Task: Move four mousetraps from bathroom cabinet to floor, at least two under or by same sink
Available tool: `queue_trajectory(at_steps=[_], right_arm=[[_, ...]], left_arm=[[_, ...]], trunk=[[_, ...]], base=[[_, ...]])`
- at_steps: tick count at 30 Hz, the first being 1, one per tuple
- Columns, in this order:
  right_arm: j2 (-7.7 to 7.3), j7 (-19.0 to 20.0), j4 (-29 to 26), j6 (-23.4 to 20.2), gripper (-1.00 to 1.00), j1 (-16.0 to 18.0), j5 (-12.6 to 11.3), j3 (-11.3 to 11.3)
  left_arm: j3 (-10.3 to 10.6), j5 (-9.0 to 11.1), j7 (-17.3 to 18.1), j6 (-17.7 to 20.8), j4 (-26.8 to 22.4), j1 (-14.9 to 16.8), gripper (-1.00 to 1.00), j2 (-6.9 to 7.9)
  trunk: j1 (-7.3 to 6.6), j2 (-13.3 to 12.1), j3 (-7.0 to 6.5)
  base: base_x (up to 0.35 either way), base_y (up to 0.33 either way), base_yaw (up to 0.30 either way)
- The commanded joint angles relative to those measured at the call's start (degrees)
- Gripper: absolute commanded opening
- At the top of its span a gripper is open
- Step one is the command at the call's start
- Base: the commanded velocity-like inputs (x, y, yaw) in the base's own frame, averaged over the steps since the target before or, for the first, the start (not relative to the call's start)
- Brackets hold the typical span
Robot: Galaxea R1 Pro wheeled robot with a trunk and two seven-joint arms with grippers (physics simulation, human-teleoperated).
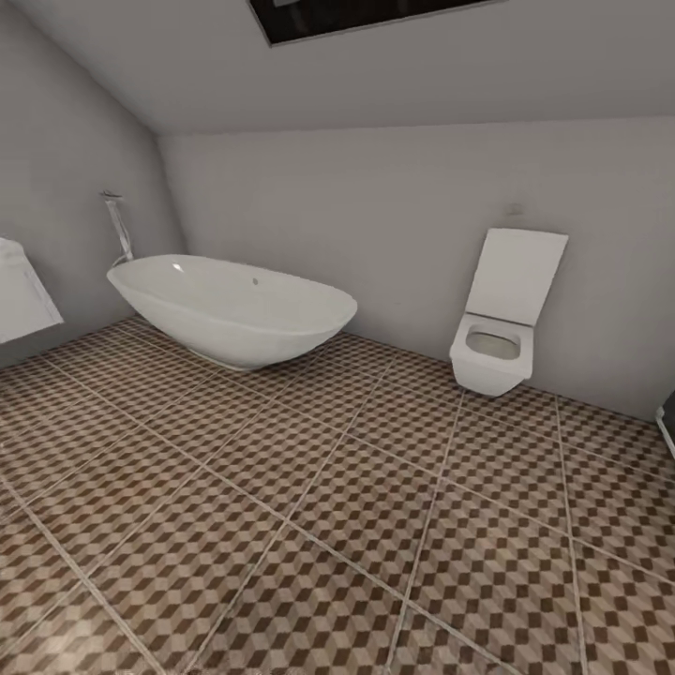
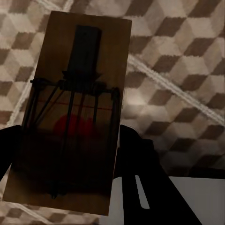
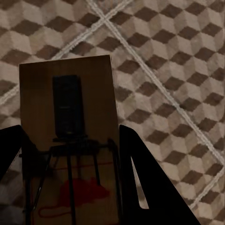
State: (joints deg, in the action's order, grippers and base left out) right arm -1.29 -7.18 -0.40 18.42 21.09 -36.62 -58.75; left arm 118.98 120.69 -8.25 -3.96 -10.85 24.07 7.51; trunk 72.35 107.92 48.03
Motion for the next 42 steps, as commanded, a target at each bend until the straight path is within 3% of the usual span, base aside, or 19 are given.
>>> queue_trajectory(at_steps=[1,25,31,42], right_arm=[[-0.02,-0.02,-0.04,0.12,-1.00,0.00,-0.47,-0.49],[-0.01,-0.02,-0.04,0.12,-1.00,-0.09,-0.59,-0.49],[-0.04,0.10,-0.04,0.12,-1.00,-0.32,-0.51,-0.49],[-0.11,0.17,-0.04,0.12,-1.00,-0.35,-0.47,-0.49]], left_arm=[[0.46,0.16,-0.63,-0.35,-0.32,0.11,-1.00,0.05],[0.46,0.16,-0.63,-0.35,-0.48,0.11,-1.00,-0.05],[0.46,0.13,-0.49,-0.27,-0.36,0.10,-1.00,0.17],[0.46,0.15,-0.45,-0.17,-0.40,0.12,-1.00,0.16]], trunk=[[-0.01,0.02,0.05],[-0.01,0.02,0.05],[-0.01,0.02,0.05],[-0.01,0.02,0.05]], base=[[0.000,0.000,0.289],[0.000,0.000,0.287],[0.052,0.000,0.071],[0.308,0.000,0.004]])
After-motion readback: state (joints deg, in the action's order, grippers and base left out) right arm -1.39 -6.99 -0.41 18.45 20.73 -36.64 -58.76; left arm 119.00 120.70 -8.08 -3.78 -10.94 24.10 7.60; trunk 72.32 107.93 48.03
